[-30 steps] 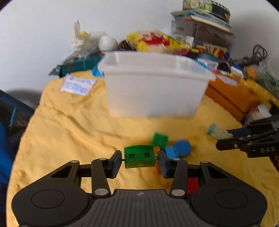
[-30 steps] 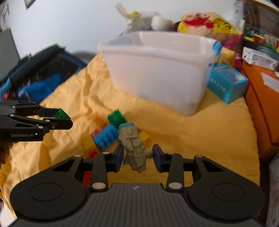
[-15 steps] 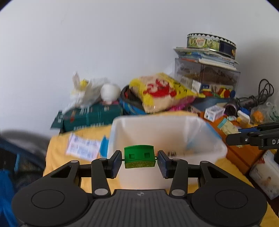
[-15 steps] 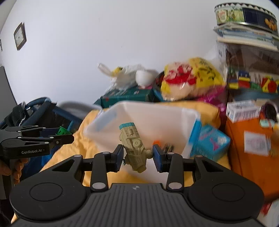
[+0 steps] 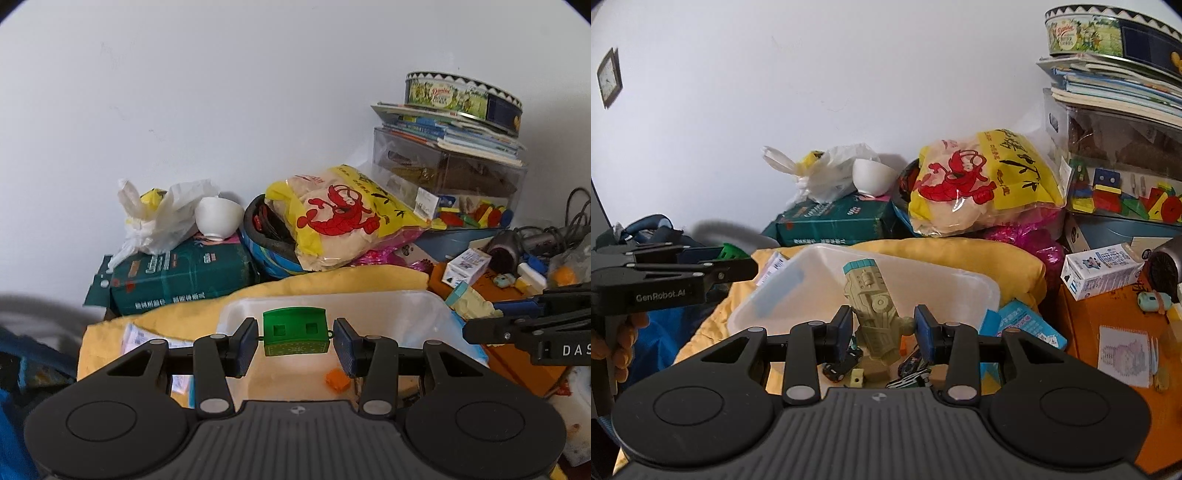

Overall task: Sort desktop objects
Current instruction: 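Carry the beige figure and green brick over the bin and release both, then grasp the long red brick with the right tool while the left tool grasps a yellow brick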

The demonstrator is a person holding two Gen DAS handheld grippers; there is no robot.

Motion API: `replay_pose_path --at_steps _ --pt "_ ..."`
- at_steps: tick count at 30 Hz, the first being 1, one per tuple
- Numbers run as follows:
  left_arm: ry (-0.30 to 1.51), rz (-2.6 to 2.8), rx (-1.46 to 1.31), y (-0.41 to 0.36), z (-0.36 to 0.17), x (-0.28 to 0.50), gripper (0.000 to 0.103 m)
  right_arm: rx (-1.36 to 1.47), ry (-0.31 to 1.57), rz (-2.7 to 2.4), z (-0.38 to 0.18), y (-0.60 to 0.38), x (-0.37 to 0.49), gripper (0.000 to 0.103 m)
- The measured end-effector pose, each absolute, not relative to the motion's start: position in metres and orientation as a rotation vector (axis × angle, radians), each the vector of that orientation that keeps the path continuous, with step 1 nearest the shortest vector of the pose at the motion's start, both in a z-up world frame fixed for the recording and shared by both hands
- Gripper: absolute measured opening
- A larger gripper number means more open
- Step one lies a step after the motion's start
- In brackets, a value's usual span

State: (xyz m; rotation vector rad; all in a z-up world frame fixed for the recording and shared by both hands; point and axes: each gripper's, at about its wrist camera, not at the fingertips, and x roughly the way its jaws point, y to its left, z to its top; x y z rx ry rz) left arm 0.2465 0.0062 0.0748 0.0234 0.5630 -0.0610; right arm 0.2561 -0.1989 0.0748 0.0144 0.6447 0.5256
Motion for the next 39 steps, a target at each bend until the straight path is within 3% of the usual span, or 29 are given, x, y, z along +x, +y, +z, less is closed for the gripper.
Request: replay_pose_path --at_steps 3,5,6,8,19,32,34,35,36,39 --pt "0.578 -0.056 0.029 0.005 0.076 0.259 0.049 0.0 0.664 0.511 0.071 -0.195 0.269 0.04" --pt "0.59 -0.037 0.044 0.003 0.075 0.265 0.056 -0.015 0.692 0.503 0.067 -0.192 0.277 0.044" --pt "0.596 -0.012 0.051 0.003 0.074 0.267 0.066 -0.025 0.705 0.496 0.064 -0.191 0.281 0.059" --pt "0.603 0.002 0.043 0.008 0.07 0.266 0.068 -0.029 0.7 0.476 0.06 -0.191 0.283 0.071" --pt "0.635 -0.013 -0.003 0.033 0.018 0.191 0.068 -0.032 0.68 0.551 0.042 -0.198 0.221 0.071" --pt "0.705 0.002 0.007 0.038 -0.047 0.074 0.067 -0.16 0.902 0.664 -0.063 -0.135 0.066 0.071" --pt "0.723 0.002 0.013 0.038 -0.054 0.062 0.067 -0.188 0.903 0.631 -0.074 -0.126 0.061 0.069" --pt "0.73 0.005 0.011 0.038 -0.057 0.058 0.067 -0.185 0.913 0.613 -0.077 -0.124 0.062 0.061" --pt "0.736 0.005 0.004 0.038 -0.06 0.054 0.067 -0.175 0.917 0.606 -0.08 -0.123 0.063 0.045" --pt "0.755 -0.02 -0.009 0.032 -0.068 0.049 0.067 -0.143 0.939 0.59 -0.084 -0.129 0.069 0.03"
